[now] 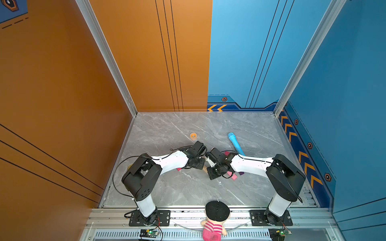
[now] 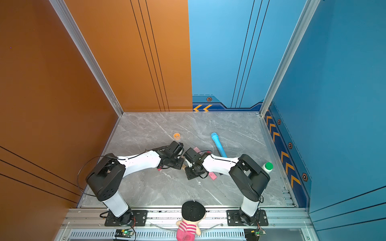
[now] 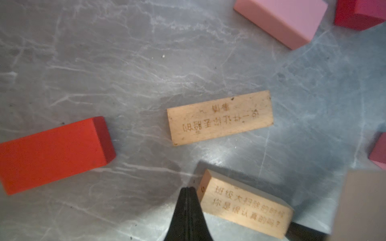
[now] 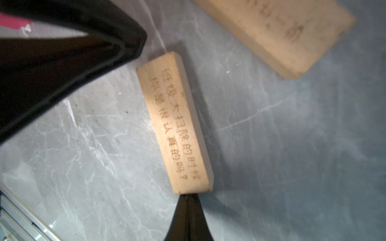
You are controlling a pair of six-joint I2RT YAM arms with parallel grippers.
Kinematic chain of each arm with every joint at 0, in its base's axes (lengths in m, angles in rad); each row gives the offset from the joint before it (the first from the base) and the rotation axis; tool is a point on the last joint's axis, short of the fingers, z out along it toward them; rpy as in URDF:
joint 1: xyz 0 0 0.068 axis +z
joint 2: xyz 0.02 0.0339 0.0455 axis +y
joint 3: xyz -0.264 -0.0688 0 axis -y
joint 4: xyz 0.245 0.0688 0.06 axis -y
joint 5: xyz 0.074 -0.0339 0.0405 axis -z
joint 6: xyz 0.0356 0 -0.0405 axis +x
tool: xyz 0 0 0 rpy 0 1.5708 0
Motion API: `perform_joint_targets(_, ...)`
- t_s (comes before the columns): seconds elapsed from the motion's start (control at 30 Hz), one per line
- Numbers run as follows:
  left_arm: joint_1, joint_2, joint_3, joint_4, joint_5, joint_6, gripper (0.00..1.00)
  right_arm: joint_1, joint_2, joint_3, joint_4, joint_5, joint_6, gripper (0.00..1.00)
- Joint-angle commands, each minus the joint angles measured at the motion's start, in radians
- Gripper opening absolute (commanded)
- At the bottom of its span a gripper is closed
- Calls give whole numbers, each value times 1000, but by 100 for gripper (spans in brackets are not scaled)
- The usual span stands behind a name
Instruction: Build the wood block tower
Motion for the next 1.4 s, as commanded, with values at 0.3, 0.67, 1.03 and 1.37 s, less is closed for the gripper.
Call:
perform_joint_targets(0.3,10,45,26,-5,36,21,0,-42,26,-5,48,4,40,0)
perform_joint_targets(0.67,10,25,24,-5,33,18,0,-82,45,12,53,-2,27,0)
perform_joint_targets(1.03,11,24,20,-5,32,17,0,-102,70,44,65,-1,26,0)
perform_joint_targets(1.37,13,41,26,-5,40,17,0,-127,99,65,78,-1,29,0)
